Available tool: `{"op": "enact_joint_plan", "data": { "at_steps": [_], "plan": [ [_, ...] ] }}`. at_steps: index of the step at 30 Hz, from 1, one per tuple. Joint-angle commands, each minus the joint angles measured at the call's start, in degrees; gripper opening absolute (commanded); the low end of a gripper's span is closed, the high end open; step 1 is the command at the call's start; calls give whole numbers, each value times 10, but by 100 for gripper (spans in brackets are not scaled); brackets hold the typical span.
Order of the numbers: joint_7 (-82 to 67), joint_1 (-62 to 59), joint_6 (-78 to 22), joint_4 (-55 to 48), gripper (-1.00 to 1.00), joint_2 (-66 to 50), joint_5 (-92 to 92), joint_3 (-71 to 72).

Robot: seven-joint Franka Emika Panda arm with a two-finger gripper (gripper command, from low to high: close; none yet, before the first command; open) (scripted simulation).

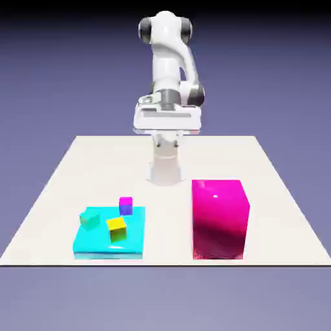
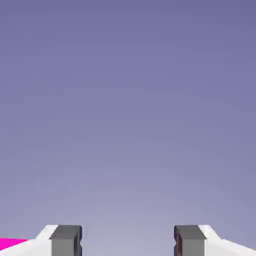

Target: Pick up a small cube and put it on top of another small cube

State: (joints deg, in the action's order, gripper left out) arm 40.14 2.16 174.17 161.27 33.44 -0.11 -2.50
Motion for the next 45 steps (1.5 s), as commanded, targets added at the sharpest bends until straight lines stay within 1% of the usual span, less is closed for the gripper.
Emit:
{"op": "enact_joint_plan", "data": {
  "at_steps": [1,45],
  "plan": [
    [-19,12,1,2,0,6,-1,-21],
    [-863,551,60,100,0,291,-42,-934]
  ]
}}
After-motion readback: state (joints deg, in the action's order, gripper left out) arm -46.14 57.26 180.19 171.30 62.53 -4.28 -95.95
